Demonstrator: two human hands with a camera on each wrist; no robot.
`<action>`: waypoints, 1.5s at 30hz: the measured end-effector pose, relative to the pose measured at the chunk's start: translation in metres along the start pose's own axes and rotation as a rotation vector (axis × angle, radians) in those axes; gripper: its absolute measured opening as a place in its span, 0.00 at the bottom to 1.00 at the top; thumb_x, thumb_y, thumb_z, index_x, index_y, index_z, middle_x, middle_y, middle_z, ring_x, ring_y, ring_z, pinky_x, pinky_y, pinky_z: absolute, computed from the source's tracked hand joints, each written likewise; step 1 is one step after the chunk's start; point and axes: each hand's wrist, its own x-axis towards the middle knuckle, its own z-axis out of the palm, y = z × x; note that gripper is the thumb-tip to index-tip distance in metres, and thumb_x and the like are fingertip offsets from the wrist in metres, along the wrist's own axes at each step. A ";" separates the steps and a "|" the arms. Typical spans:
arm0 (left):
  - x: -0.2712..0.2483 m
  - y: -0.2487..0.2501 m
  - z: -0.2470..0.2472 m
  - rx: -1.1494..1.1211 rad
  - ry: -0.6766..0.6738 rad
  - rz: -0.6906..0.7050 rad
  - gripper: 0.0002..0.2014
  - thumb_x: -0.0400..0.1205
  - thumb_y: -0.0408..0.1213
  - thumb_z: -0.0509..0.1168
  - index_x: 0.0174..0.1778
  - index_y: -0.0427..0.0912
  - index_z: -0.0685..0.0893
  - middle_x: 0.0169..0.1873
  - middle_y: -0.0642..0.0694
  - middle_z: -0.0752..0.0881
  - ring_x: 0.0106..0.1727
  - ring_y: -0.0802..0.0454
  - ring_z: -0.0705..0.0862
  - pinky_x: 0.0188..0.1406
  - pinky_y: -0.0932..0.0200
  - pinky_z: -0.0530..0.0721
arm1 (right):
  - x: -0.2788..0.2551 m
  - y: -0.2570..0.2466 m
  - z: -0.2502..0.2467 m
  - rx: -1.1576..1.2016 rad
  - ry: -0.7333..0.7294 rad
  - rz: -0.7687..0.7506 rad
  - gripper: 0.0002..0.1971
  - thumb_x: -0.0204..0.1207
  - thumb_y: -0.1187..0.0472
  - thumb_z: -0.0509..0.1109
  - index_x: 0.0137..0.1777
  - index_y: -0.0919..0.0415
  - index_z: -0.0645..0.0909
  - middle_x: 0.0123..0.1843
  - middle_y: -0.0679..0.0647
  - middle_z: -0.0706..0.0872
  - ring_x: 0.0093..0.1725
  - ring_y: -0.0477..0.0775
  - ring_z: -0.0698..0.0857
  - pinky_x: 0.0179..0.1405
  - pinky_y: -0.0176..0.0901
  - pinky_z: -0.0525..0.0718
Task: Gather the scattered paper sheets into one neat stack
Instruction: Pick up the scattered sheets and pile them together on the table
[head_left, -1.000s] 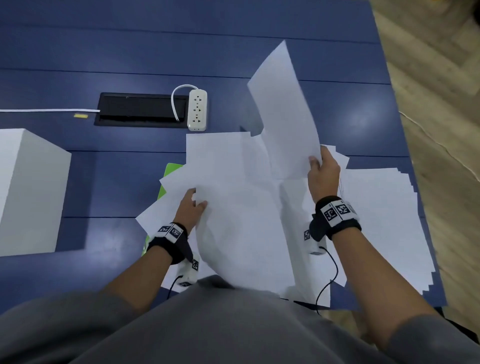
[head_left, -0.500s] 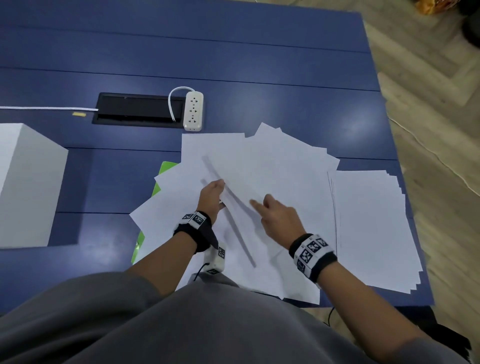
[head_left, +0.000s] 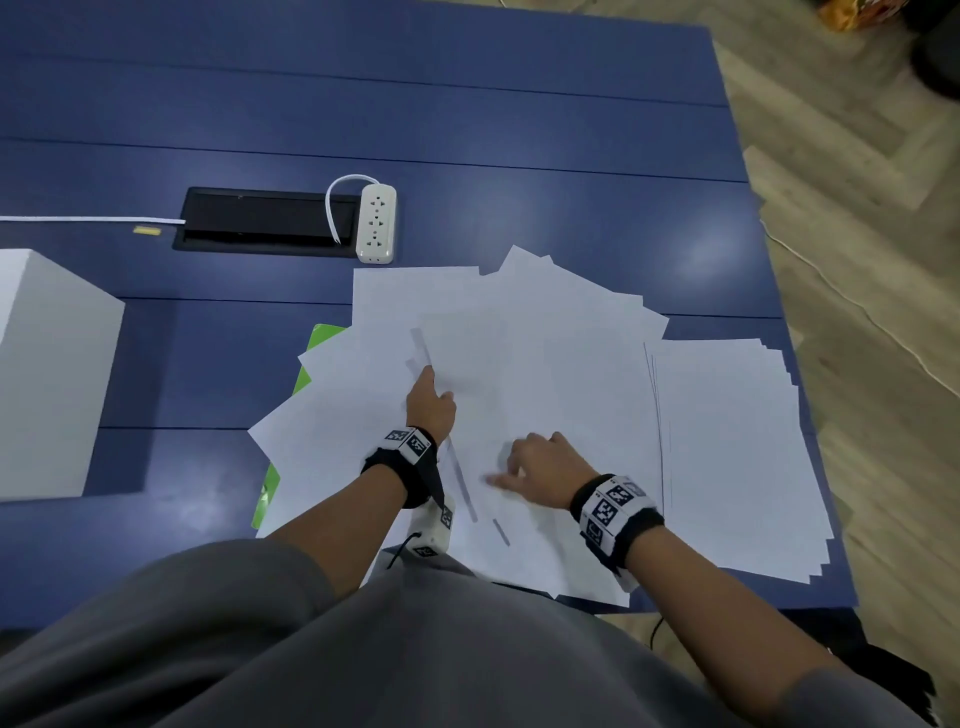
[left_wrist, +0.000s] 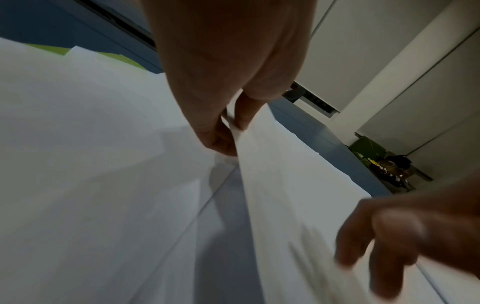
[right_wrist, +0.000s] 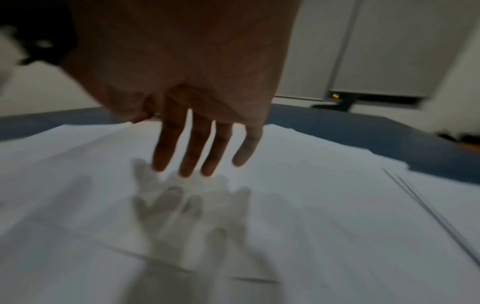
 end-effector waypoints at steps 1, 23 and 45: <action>0.001 -0.001 -0.003 0.011 -0.017 0.050 0.23 0.83 0.24 0.56 0.76 0.34 0.68 0.70 0.45 0.76 0.72 0.47 0.74 0.66 0.61 0.68 | 0.001 0.006 -0.003 0.073 0.095 0.075 0.27 0.80 0.37 0.57 0.44 0.60 0.85 0.53 0.52 0.84 0.56 0.54 0.79 0.60 0.55 0.70; 0.007 -0.013 -0.017 -0.367 -0.307 -0.009 0.14 0.69 0.34 0.79 0.45 0.46 0.82 0.45 0.50 0.89 0.49 0.46 0.85 0.49 0.47 0.81 | 0.012 0.086 -0.018 1.320 0.310 0.355 0.12 0.68 0.67 0.80 0.48 0.69 0.83 0.45 0.66 0.89 0.41 0.65 0.87 0.38 0.41 0.83; -0.007 0.018 0.080 -0.190 -0.572 -0.238 0.18 0.84 0.29 0.61 0.71 0.39 0.75 0.64 0.40 0.83 0.63 0.41 0.82 0.60 0.43 0.83 | -0.026 0.160 -0.015 1.410 0.543 0.482 0.28 0.60 0.75 0.80 0.61 0.61 0.81 0.59 0.60 0.88 0.62 0.64 0.84 0.65 0.58 0.81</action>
